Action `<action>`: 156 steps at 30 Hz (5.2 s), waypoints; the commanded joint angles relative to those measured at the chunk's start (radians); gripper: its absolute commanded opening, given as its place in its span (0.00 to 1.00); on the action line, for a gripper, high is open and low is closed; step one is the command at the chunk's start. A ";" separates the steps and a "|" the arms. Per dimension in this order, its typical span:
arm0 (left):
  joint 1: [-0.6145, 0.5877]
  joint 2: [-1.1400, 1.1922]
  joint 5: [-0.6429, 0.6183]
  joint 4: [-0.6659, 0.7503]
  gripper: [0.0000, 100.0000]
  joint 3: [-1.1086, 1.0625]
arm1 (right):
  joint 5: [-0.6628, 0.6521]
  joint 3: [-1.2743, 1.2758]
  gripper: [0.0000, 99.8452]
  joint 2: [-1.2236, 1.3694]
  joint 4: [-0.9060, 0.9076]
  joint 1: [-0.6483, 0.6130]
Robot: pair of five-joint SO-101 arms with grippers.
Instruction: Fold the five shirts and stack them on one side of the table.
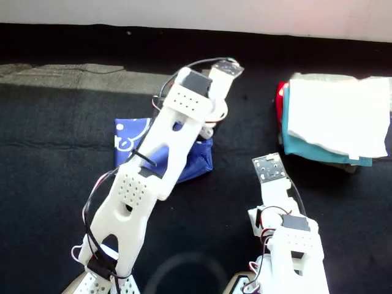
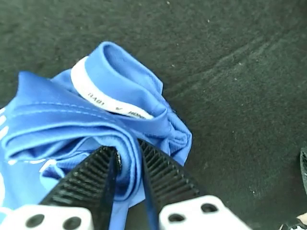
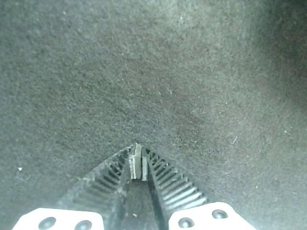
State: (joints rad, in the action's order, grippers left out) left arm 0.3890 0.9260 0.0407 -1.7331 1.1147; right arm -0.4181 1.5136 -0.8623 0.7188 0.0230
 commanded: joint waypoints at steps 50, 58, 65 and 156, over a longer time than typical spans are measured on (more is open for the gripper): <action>-0.022 -0.578 -0.055 0.006 0.01 -0.613 | -0.011 0.022 0.01 0.001 -0.025 0.018; -0.170 -0.636 -0.054 0.097 0.01 -0.760 | -0.011 0.022 0.01 0.001 -0.025 0.018; -0.145 -0.498 -0.055 0.310 0.01 -0.892 | -0.011 0.022 0.01 0.001 -0.025 0.018; -0.524 -0.401 0.009 0.635 0.01 -0.917 | 0.164 -0.596 0.01 0.012 0.377 -0.143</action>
State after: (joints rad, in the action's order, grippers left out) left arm -0.1020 0.5271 0.0269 -1.1101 0.1849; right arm -0.2662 1.0119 -0.8546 1.0702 -0.0905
